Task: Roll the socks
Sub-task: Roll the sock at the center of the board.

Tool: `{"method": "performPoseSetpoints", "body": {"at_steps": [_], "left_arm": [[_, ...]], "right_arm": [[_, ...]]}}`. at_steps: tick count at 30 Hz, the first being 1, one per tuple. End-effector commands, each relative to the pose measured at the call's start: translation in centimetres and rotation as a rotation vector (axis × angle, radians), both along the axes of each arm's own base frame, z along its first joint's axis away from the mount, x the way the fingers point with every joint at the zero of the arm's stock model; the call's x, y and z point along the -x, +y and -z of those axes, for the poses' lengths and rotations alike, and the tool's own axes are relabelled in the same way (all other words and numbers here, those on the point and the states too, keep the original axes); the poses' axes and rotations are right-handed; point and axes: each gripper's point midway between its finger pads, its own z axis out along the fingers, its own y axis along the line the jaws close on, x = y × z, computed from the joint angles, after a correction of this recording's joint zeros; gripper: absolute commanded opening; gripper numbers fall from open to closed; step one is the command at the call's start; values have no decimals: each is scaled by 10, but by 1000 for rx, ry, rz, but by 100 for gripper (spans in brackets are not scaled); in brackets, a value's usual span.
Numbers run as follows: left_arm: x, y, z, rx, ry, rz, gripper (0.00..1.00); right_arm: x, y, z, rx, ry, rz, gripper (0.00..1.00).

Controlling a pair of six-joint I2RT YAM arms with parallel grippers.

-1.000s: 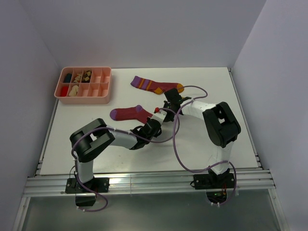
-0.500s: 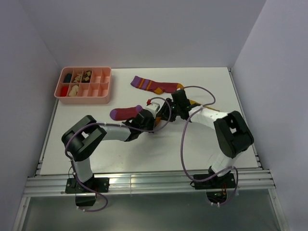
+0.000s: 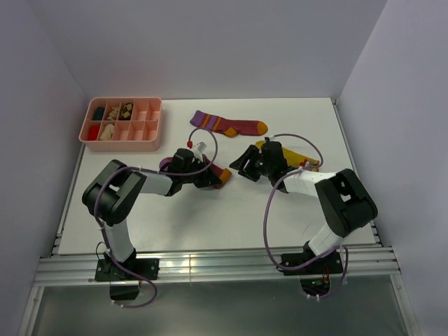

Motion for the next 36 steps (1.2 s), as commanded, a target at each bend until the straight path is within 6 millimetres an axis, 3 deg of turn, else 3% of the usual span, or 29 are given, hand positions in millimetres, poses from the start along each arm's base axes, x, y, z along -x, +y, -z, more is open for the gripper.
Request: {"method": "performPoseSetpoints", "body": {"at_steps": [1, 9, 24, 29, 36], "left_arm": [[26, 6, 19, 99, 229, -2, 1], [20, 12, 21, 192, 335, -61, 1], [18, 22, 26, 269, 474, -130, 1], [16, 24, 26, 270, 495, -146, 1], [17, 24, 30, 258, 518, -144, 1]], "right_arm": [[-11, 16, -9, -60, -92, -24, 62], [2, 40, 20, -83, -69, -98, 62], [12, 37, 44, -127, -80, -124, 60], [8, 38, 52, -125, -74, -127, 50], [6, 44, 60, -134, -73, -154, 43]]}}
